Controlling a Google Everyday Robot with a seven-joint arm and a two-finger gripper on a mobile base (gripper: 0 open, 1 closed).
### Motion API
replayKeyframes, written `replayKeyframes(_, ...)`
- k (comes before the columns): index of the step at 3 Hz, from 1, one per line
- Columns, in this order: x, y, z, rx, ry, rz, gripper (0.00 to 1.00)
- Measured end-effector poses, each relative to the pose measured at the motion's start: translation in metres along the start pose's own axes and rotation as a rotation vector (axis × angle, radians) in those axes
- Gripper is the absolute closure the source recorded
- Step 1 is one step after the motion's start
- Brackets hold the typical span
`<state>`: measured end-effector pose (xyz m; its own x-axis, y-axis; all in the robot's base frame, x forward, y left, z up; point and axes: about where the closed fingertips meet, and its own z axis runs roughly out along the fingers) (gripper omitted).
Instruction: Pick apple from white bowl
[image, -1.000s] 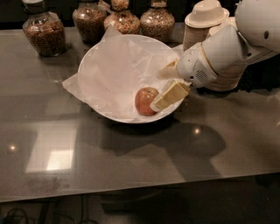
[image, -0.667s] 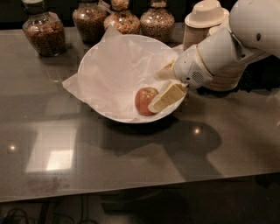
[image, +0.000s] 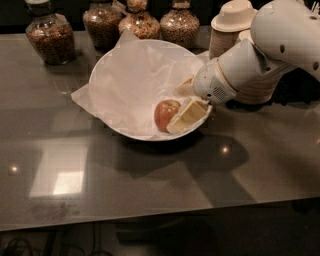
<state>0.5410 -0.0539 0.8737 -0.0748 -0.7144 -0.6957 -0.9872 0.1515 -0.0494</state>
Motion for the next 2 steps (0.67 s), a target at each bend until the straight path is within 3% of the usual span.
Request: replayKeyframes(2, 0.0091, -0.003, 0.0175, -0.021, 0.019, 0.019, 0.27)
